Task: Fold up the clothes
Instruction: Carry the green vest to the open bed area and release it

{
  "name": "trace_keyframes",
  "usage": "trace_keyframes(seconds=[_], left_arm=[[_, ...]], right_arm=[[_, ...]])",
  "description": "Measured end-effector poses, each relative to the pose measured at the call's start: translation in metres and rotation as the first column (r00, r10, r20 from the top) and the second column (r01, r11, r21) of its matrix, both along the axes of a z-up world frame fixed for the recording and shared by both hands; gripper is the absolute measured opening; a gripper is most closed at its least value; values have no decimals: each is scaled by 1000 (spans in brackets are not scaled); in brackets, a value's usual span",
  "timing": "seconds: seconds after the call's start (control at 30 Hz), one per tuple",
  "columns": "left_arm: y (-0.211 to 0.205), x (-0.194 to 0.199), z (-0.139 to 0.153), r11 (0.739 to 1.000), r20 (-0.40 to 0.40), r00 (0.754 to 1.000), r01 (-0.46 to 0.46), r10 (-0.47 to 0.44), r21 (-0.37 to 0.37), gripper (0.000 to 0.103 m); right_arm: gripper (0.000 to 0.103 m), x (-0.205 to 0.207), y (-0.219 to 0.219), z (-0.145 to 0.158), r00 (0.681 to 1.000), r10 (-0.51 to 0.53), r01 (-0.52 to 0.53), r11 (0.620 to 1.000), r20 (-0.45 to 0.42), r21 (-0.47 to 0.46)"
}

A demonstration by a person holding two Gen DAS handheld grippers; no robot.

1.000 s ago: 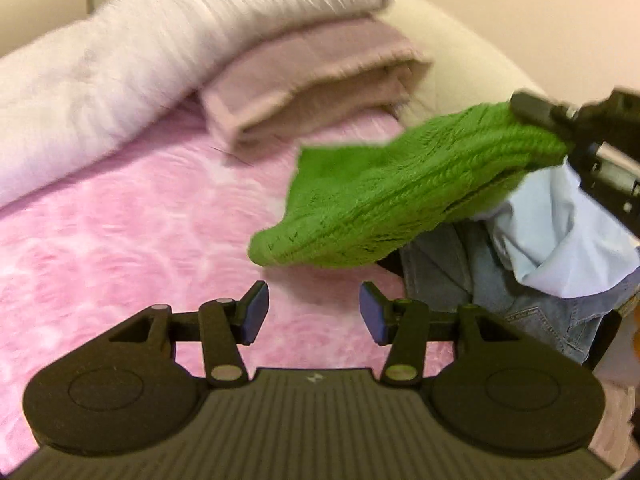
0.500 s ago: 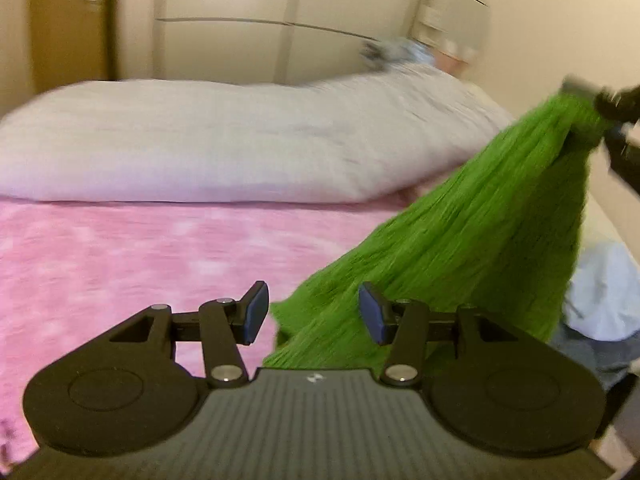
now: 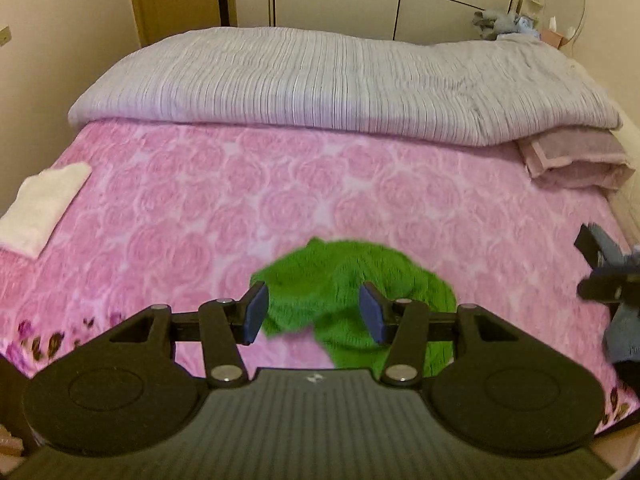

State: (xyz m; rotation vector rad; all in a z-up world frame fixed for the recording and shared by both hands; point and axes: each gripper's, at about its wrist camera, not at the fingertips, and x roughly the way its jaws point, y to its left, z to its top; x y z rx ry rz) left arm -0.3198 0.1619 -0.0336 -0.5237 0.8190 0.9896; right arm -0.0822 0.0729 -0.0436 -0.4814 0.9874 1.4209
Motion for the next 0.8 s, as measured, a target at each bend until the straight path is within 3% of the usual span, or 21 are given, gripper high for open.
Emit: trace_keyframes(seconds=[0.17,0.43,0.8], left_arm=[[-47,-5,-10,1000,-56,998,-18,17,-6,46],[-127,2,-23,1000,-121,993,4,-5,-10,46],[-184,2,-12,1000,-142,990,12,-10,13,46]], right_arm=[[40,-22,-58,-21,1000,1,-1,999,3,-51],[40,-39,-146,-27,999,-37,37,998,5,-43],[40,-51,-199,-26,1000,-7,8,999,28,-38]])
